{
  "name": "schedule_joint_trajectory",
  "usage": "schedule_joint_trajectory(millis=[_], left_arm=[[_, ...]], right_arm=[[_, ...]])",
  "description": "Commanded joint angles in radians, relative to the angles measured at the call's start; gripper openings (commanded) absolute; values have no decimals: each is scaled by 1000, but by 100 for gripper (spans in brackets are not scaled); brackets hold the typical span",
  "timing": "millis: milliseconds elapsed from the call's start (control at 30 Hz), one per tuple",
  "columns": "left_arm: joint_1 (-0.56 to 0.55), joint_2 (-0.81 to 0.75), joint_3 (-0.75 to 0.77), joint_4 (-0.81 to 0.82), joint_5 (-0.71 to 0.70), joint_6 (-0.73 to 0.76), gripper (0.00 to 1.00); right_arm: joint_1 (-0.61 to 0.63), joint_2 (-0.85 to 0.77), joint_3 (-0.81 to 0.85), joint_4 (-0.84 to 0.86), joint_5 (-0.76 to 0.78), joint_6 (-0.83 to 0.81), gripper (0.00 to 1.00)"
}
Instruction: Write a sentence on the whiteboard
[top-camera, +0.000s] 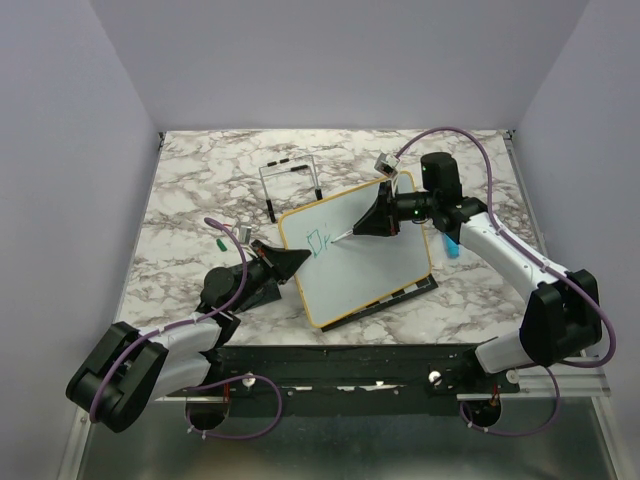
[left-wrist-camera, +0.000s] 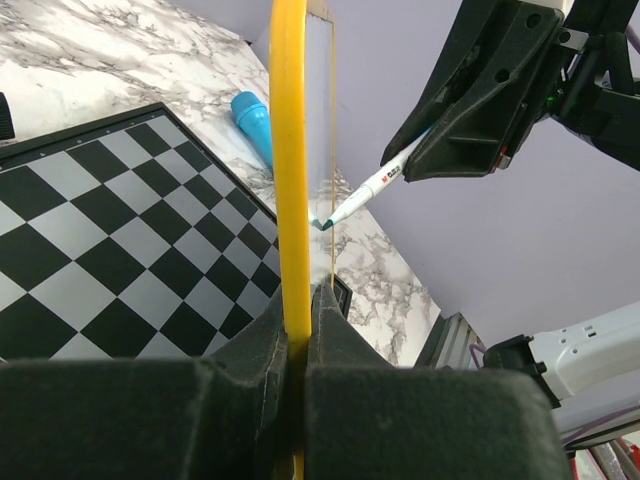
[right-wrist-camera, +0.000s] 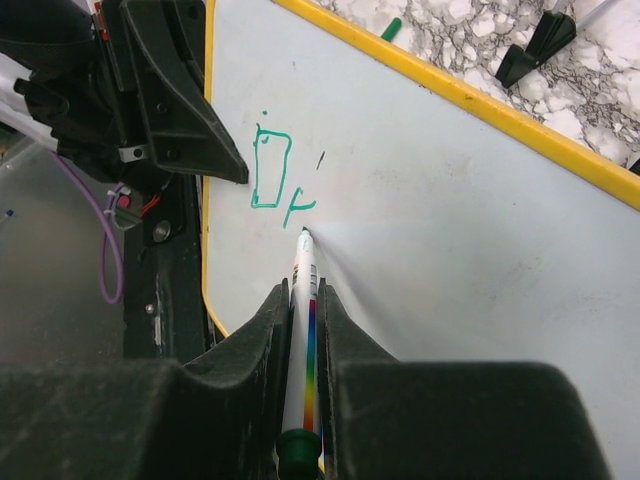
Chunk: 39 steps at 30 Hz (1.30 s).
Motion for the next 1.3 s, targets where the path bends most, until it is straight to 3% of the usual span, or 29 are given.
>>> schedule_joint_trajectory(millis=[0, 1267], left_arm=[[-3, 1, -14, -39, 26, 109, 0], [-3, 23, -12, -18, 32, 104, 0]], right_arm=[[-11, -17, 3, 11, 82, -4, 1], [-8, 17, 40, 58, 52, 48, 1]])
